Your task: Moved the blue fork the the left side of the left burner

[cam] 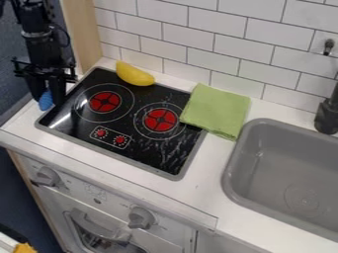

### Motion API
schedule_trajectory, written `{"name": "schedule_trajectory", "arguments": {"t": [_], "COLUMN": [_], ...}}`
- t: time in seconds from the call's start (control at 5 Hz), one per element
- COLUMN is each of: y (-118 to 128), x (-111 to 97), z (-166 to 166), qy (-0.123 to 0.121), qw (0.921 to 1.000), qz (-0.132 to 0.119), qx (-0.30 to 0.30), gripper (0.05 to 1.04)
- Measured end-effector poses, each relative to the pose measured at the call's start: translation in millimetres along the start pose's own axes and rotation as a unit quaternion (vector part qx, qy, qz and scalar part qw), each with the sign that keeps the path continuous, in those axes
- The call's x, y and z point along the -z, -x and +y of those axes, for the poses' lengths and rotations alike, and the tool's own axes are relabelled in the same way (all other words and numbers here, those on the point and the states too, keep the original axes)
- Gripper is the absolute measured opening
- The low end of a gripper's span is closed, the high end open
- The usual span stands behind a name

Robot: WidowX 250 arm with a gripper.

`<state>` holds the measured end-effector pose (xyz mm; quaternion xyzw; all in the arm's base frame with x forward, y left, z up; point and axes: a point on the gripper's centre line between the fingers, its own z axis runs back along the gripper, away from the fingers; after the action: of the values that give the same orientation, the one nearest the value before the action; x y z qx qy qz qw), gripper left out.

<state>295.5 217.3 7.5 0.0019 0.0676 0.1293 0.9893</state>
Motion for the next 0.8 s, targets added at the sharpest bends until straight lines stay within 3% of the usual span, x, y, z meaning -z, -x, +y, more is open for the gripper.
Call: {"name": "schedule_trajectory", "arguments": {"t": [0.2,0.4,0.6,0.8], "y": [-2.9,-4.9,-11.0,-10.9], "x": [23.3,35.4,34.8,40.3], "z": [2.4,-2.7,-12.3,-16.9], "qy": [-0.001,0.001,-0.003,-0.008], "qw": [0.9993,0.9988,0.9987,0.9992], "qz": [0.028,0.034,0.026,0.035], "qx": [0.025,0.035,0.043,0.015], "gripper": [0.447,0.447,0.519,0.832]}}
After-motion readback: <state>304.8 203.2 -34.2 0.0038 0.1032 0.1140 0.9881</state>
